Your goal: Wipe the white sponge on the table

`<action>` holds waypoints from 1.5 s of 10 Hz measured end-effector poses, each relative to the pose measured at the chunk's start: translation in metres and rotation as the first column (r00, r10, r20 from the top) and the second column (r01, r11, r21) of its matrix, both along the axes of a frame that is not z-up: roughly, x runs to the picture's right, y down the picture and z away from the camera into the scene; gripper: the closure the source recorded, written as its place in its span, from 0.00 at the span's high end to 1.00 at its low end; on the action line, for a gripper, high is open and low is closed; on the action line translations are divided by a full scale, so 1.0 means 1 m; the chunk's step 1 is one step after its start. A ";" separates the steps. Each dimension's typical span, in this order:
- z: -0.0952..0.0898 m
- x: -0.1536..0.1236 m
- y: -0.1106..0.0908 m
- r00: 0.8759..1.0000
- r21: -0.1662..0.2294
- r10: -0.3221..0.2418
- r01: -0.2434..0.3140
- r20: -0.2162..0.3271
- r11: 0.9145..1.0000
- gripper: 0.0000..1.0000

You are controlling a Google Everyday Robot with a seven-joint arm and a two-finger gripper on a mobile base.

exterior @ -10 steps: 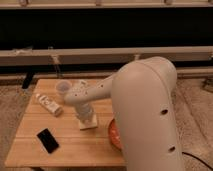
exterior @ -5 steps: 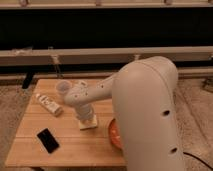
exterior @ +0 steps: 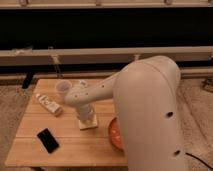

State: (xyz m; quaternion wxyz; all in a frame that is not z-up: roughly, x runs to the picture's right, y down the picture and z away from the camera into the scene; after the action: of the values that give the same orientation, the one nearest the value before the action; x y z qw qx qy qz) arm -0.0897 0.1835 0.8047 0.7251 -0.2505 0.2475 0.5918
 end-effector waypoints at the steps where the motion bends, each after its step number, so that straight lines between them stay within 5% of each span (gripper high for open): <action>1: -0.003 0.012 -0.003 1.000 -0.009 -0.006 0.006 0.017 1.000 0.58; 3: -0.007 0.015 -0.006 0.995 -0.032 -0.042 0.045 0.088 0.998 0.76; 5: -0.009 0.022 -0.006 0.983 -0.051 -0.077 0.087 0.167 0.995 0.80; 7: -0.012 0.013 0.000 0.956 -0.057 -0.130 0.150 0.262 0.987 0.80; 9: -0.011 0.008 0.009 0.944 -0.066 -0.155 0.181 0.291 0.981 0.80; 12: -0.007 -0.002 0.027 0.920 -0.070 -0.232 0.266 0.315 0.961 0.80; 15: 0.006 0.005 0.041 0.919 -0.084 -0.267 0.302 0.290 0.950 0.80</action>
State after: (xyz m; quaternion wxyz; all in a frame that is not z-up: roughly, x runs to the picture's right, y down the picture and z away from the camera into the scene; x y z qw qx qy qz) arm -0.0845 0.2241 0.8110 0.8134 -0.3372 0.2154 0.4223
